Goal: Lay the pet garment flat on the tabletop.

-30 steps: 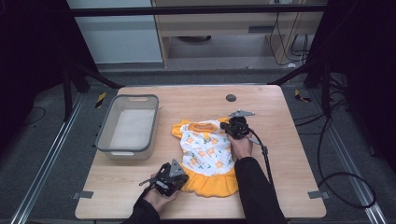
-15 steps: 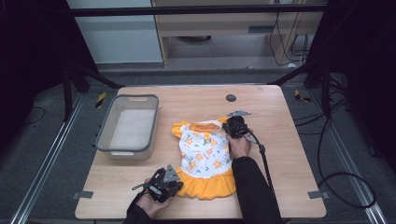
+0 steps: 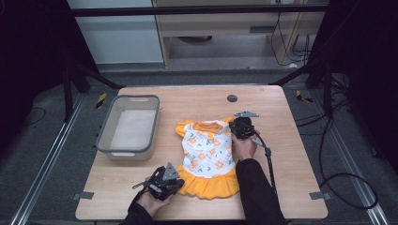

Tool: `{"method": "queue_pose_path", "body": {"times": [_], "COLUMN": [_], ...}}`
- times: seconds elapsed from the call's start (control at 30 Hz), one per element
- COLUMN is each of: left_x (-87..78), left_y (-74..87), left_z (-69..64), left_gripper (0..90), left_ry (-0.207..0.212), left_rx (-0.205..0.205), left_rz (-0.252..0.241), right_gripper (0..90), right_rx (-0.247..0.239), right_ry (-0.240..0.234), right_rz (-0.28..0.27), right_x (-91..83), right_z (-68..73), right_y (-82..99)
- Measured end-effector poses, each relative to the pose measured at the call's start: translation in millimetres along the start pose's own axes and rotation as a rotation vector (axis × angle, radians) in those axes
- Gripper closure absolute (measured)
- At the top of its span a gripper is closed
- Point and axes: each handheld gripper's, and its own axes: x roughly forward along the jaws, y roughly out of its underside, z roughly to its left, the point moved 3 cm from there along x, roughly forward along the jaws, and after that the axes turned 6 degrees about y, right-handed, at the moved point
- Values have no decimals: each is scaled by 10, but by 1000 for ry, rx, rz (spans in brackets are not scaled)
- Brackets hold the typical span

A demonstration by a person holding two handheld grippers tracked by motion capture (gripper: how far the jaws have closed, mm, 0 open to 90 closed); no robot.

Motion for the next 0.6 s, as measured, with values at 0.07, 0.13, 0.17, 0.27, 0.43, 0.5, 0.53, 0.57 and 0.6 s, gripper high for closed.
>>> {"method": "queue_pose_path", "body": {"times": [0.07,0.13,0.17,0.27,0.43,0.5,0.53,0.57,0.6], "left_x": [-40,-91,-118,-192,-284,-321,-331,-347,-362], "left_y": [-12,-27,-33,-41,-28,-27,-28,-26,-22], "left_z": [3,9,13,32,62,79,86,97,111], "left_gripper": [861,843,840,834,828,820,814,807,802], "left_ry": [-4,-7,-9,-13,-22,-30,-32,-39,-44], "left_rx": [-4,-9,-12,-25,-44,-50,-53,-55,-62], "left_rz": [-21,-40,-53,-75,-103,-114,-118,-121,-127], "right_gripper": [898,898,899,900,900,900,900,900,900], "right_rx": [4,0,-7,-20,-41,-51,-61,-68,-77], "right_ry": [-8,-18,-23,-47,-83,-96,-100,-104,-113], "right_rz": [-13,-32,-40,-47,-84,-91,-94,-94,-99], "right_x": [-74,-156,-203,-365,-679,-808,-883,-927,-989], "right_z": [-9,-23,-32,-40,-45,-45,-43,-42,-39], "right_y": [-23,-45,-53,-68,0,56,95,119,150]}}
